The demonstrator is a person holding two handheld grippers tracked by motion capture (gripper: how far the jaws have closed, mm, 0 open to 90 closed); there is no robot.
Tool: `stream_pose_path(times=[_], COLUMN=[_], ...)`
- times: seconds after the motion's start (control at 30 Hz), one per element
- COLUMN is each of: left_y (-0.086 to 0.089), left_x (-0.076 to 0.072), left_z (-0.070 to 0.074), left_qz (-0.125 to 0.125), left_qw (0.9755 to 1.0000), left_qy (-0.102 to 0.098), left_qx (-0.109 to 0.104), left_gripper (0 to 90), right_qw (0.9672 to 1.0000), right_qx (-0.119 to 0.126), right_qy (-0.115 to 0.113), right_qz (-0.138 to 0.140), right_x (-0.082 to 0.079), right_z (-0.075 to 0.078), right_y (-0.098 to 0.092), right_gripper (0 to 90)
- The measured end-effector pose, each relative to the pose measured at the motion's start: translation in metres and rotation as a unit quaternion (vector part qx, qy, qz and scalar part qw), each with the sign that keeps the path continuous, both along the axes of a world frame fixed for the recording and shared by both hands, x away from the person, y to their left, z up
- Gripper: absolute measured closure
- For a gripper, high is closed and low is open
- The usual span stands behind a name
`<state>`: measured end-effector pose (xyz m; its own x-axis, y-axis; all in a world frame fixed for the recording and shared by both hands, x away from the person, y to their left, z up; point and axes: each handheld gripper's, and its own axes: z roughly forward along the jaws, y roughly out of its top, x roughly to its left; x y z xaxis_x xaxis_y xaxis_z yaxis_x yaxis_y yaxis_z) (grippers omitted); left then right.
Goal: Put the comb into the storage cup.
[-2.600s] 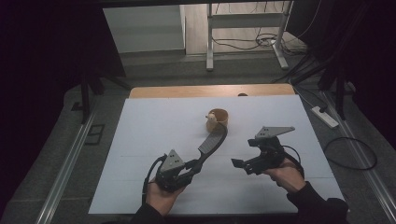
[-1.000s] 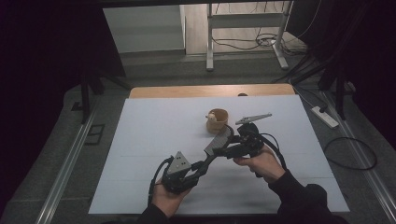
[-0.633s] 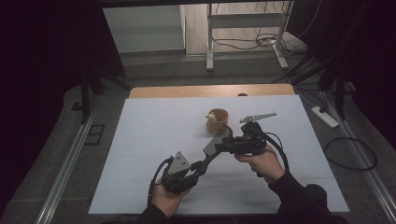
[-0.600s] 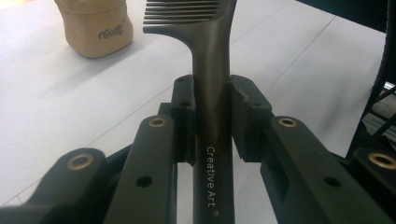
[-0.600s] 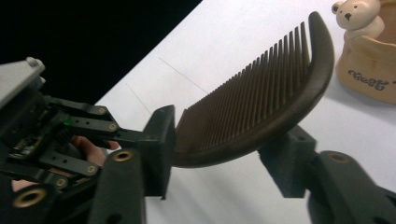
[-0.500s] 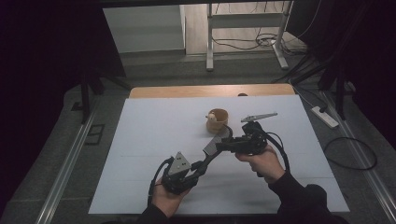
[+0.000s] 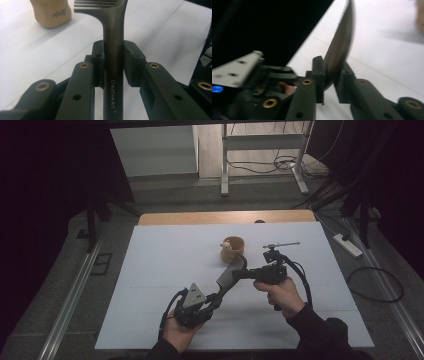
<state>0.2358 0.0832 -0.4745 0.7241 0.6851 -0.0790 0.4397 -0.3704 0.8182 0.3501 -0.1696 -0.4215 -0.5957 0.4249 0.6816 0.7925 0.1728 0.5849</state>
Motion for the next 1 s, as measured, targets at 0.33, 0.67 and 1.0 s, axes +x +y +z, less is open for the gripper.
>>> stream_pose_path(times=[0.33, 0.67, 1.0], left_y=[0.002, 0.008, 0.011], left_x=[0.003, 0.004, 0.004], left_z=[0.000, 0.002, 0.003], left_qz=[-0.005, 0.003, -0.004], left_qw=[0.9998, 0.9994, 0.9991], left_qy=[0.014, 0.026, 0.040], left_qx=[-0.010, -0.021, -0.014], left_gripper=[65.7, 49.8, 30.9], right_qw=[0.9996, 0.9986, 0.9974], right_qx=[-0.010, -0.010, -0.010], right_qy=[-0.026, -0.052, -0.069], right_qz=[0.001, -0.007, -0.017], right_x=[-0.006, -0.007, -0.007], right_z=[0.004, 0.007, 0.010], right_y=[0.003, -0.002, -0.005], right_gripper=[83.7, 83.7, 83.6])
